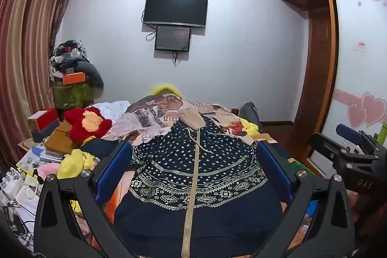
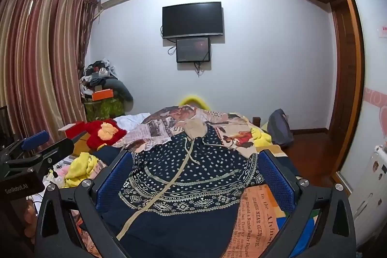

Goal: Fold large clothes

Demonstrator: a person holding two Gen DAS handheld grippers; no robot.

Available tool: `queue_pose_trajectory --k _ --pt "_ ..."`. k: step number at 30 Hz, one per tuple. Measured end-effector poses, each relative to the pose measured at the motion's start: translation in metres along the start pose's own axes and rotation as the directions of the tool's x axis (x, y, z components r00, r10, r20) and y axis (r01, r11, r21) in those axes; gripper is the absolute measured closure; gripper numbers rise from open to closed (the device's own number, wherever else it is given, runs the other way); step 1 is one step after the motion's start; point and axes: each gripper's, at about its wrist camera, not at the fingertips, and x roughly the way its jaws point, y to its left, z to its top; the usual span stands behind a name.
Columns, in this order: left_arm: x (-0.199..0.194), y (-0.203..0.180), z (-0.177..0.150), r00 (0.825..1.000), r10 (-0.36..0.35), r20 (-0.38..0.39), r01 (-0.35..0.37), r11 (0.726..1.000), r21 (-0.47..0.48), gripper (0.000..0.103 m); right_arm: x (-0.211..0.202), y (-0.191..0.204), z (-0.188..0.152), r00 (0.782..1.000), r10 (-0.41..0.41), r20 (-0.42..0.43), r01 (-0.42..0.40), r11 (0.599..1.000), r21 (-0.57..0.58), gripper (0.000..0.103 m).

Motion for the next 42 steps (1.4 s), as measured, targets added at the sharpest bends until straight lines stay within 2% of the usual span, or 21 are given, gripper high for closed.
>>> queue_pose_trajectory --k 8,12,30,42 --pt "-0.002 0.003 -0.001 1.000 -0.019 -0.005 0.019 0.999 0.028 0.000 0.002 0.001 -0.001 1.000 0.003 -0.002 -0.003 1.000 -0.003 0.000" --pt "-0.001 0.009 -0.012 1.000 0.006 0.004 -0.006 0.999 0.045 0.000 0.005 0.002 -0.004 1.000 0.004 -0.005 -0.004 1.000 -0.006 0.000" --pt "0.005 0.003 -0.002 1.000 -0.003 -0.027 0.004 1.000 0.028 0.000 0.008 0.007 -0.003 1.000 0.011 -0.017 -0.011 1.000 -0.014 0.000" --pt "0.010 0.003 -0.008 1.000 0.000 -0.031 0.001 1.000 0.027 0.000 0.009 0.006 -0.002 1.000 0.011 -0.018 -0.012 1.000 -0.013 0.000"
